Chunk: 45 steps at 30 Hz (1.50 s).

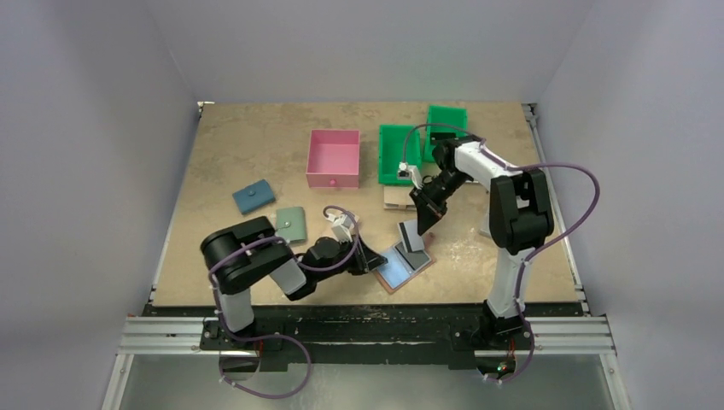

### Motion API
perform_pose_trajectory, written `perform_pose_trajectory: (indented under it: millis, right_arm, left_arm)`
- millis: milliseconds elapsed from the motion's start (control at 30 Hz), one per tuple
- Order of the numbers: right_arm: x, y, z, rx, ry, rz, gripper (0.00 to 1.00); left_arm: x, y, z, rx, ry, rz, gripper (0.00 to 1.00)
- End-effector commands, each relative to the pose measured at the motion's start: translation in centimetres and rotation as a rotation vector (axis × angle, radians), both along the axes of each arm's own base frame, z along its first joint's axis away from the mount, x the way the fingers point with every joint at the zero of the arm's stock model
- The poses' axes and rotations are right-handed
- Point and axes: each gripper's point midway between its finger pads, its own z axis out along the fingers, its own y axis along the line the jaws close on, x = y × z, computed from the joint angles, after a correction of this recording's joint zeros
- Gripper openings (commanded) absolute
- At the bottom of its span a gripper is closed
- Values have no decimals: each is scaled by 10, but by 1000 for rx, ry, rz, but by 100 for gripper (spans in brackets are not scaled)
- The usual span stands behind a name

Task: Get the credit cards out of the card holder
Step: Place the credit card in the storage box.

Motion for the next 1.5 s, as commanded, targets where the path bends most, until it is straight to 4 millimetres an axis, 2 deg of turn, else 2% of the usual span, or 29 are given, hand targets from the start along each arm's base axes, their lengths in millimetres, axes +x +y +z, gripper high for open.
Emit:
perform_pose_trajectory:
  millis: [0,100,267,367,467,533,700,733,900,1067,1467]
  right_arm:
    - [13,3,52,85,-164,68,0]
    - [20,9,79,149,-266,108,0]
    - [30,19,116,241,-415,147,0]
    - [32,26,132,304,-488,168,0]
    - [32,32,146,361,-568,189,0]
    - [32,34,154,383,-625,198,0]
    - [30,38,161,415,-771,242,0]
    - [30,39,157,417,-791,251,0]
    - [23,44,153,432,-966,322,0]
    - [19,45,142,446,-1084,339,0]
    - [14,54,128,437,-1167,407,0]
  left_arm:
    - [12,3,50,-9,-154,10,17]
    - [18,13,78,45,-237,36,25]
    - [28,47,125,122,-354,148,39]
    - [29,65,148,99,-383,218,53]
    - [26,76,164,24,-345,278,77]
    - [23,77,174,-43,-315,291,83]
    - [20,70,200,-208,-219,310,83]
    - [21,68,204,-232,-193,315,83]
    - [28,54,212,-312,-30,348,83]
    - [36,44,196,-267,144,405,82]
    - [40,21,190,-374,290,396,75]
